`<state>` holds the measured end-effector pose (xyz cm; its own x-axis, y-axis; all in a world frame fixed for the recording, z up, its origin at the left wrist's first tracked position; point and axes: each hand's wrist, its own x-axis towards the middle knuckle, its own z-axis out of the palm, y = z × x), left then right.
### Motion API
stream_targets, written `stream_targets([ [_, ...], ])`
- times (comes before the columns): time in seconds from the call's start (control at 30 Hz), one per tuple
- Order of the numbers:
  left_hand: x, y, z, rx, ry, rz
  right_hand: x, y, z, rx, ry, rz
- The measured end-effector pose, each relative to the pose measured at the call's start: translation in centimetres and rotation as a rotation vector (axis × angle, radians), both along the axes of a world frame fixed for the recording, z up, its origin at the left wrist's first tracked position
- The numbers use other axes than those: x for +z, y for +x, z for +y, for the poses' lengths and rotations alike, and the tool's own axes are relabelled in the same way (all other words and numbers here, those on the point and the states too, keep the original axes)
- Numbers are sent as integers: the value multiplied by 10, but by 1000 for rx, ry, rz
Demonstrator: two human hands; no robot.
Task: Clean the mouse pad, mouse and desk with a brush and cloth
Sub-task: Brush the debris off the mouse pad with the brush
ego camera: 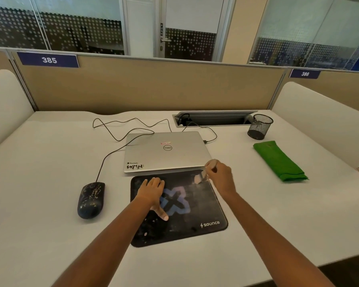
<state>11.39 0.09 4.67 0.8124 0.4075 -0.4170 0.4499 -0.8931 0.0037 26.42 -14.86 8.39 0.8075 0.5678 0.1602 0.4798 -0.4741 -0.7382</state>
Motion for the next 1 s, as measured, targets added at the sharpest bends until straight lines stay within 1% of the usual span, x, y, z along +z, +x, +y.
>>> stream_targets([
  [0.13,0,0,0,-1,-1,-9,2,20,-11,-67,-94,-171],
  [0.17,0,0,0,-2,-1,-9,2,20,-11,-83,-80,-190],
  [0.23,0,0,0,-1,-1,-10,3,14,-5,-78,11,-170],
  [0.3,0,-1,0,3,-3,-11,4,1,3,15,97,-154],
  [0.37,0,-1,1,6,-4,-13,1,-11,12,185,79,-185],
  [0.43,-1,-1,1,5,-5,-15,-7,-19,19,381,-48,-268],
  [0.47,-1,0,1,4,-4,-15,-11,-21,19,478,-136,-339],
  [0.53,-2,1,0,4,-1,-15,-21,-21,16,642,-294,-558],
  [0.57,-2,1,0,7,0,-16,-26,-19,12,701,-356,-661],
  [0.63,-2,2,0,10,-2,-14,-30,-14,2,756,-487,-737],
  [0.7,-2,3,0,11,-3,-7,-30,-4,-10,749,-600,-769],
  [0.8,-1,3,0,11,1,3,-24,17,-26,625,-670,-739],
  [0.87,-1,3,-1,10,5,11,-19,26,-35,534,-671,-753],
  [0.93,1,4,-1,7,13,22,-15,25,-37,484,-626,-746],
  [1.0,2,4,-2,5,20,25,-9,10,-32,516,-531,-748],
])
